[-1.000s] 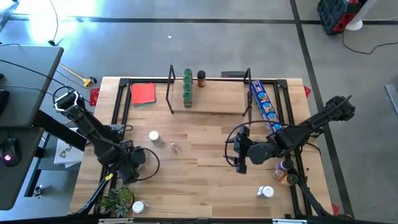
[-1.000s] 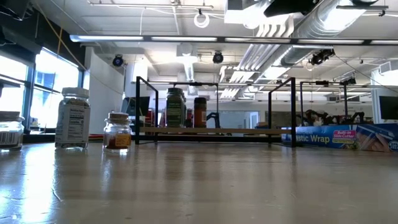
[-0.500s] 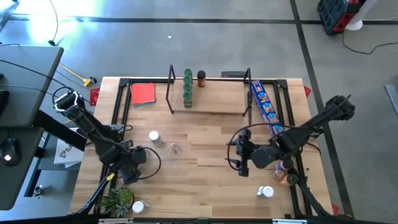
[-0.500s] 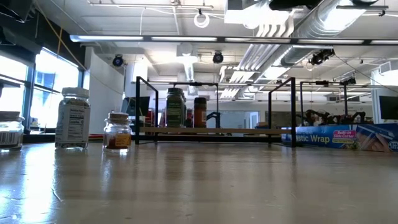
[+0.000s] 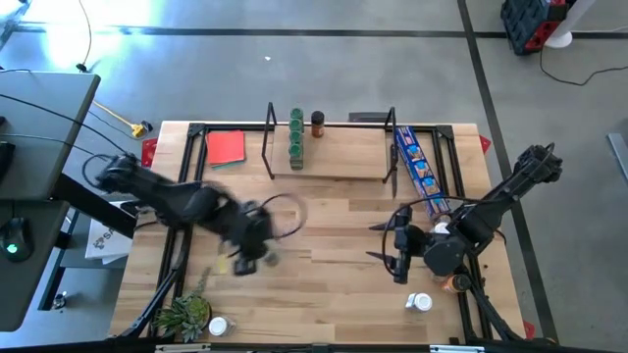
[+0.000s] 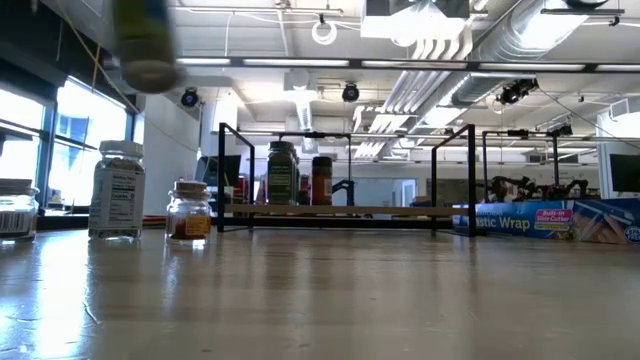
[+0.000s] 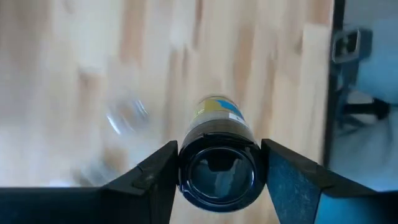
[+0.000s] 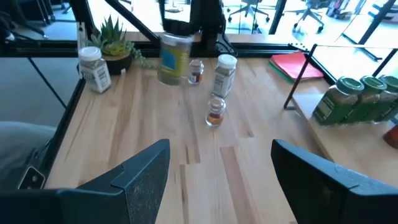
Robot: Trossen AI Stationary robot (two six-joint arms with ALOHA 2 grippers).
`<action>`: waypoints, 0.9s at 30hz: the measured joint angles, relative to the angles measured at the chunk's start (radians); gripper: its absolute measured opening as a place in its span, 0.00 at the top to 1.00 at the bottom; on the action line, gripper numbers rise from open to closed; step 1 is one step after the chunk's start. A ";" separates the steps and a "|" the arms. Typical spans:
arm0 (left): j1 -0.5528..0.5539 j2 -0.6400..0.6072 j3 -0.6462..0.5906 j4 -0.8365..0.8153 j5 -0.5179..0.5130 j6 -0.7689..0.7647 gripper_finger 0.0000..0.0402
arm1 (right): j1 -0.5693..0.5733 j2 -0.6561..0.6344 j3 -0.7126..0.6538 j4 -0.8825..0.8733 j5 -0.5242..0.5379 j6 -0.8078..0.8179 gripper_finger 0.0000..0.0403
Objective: Shelf spices
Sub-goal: Put the left black seasoning bottle on the shelf aligned with the other black seasoning bottle
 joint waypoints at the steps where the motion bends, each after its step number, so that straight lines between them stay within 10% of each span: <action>1: 0.036 0.049 0.061 -0.014 0.000 0.071 0.52 | 0.000 0.000 0.000 -0.009 0.000 0.014 0.32; 14: 0.312 0.575 0.429 -0.018 0.020 0.517 0.52 | 0.046 0.002 0.000 -0.219 -0.003 0.310 0.32; 27: 0.352 0.681 0.432 0.018 0.023 0.528 0.34 | 0.074 0.003 0.000 -0.245 0.000 0.340 0.32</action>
